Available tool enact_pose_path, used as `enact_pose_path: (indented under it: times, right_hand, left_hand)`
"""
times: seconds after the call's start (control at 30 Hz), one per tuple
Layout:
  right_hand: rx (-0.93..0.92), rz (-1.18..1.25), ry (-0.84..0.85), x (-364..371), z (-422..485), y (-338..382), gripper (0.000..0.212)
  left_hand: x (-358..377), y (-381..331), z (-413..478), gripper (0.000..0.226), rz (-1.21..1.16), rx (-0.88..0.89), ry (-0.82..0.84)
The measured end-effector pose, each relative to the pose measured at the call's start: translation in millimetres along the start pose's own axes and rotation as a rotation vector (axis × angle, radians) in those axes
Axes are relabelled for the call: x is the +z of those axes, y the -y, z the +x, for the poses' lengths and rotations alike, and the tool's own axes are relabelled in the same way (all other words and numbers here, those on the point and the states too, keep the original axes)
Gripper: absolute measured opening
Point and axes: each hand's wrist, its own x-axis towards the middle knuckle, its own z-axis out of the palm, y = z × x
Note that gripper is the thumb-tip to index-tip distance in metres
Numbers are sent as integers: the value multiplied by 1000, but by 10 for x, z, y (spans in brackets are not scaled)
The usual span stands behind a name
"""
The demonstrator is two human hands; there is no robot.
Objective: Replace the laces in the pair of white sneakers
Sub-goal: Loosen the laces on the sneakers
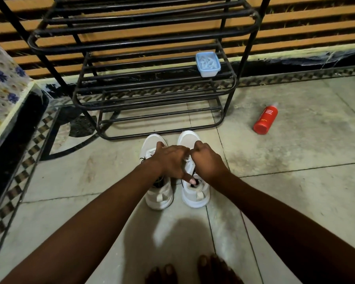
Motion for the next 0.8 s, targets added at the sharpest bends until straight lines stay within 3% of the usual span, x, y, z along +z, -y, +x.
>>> enact_pose_path:
  times: [0.1, 0.17, 0.23, 0.3, 0.33, 0.4, 0.47, 0.57, 0.63, 0.7, 0.8]
  right_hand:
    - [-16, -5, 1, -11, 25, 10, 33]
    - [-7, 106, -91, -7, 16, -44, 22]
    - [102, 366, -279, -11, 31, -118, 6]
    - [349, 715, -399, -24, 72, -187, 7]
    - [449, 858, -394, -24, 87, -212, 10]
    - [455, 1009, -318, -7, 94, -239, 16]
    - [264, 930, -223, -24, 86, -276, 19]
    - [-144, 394, -125, -108, 134, -415, 10]
    - [-254, 188, -37, -162, 189, -452, 11]
    - [-234, 140, 29, -168, 234, -450, 11]
    - [55, 309, 89, -174, 281, -374, 23]
  left_hand:
    - [-21, -29, 10, 104, 27, -17, 12]
    - [-12, -38, 19, 107, 42, -29, 16]
    - [8, -30, 28, 112, 48, -32, 12]
    - [32, -25, 30, 115, 54, -26, 3]
    - [41, -26, 33, 116, 56, -27, 1]
    - [51, -37, 46, 119, 62, -32, 2]
    - [54, -37, 60, 119, 80, -37, 9]
    - [72, -26, 72, 115, 83, -42, 8]
    - [77, -23, 73, 111, 81, -44, 0]
    - [77, -32, 73, 111, 77, -46, 4]
    - [60, -59, 76, 113, 93, -51, 16]
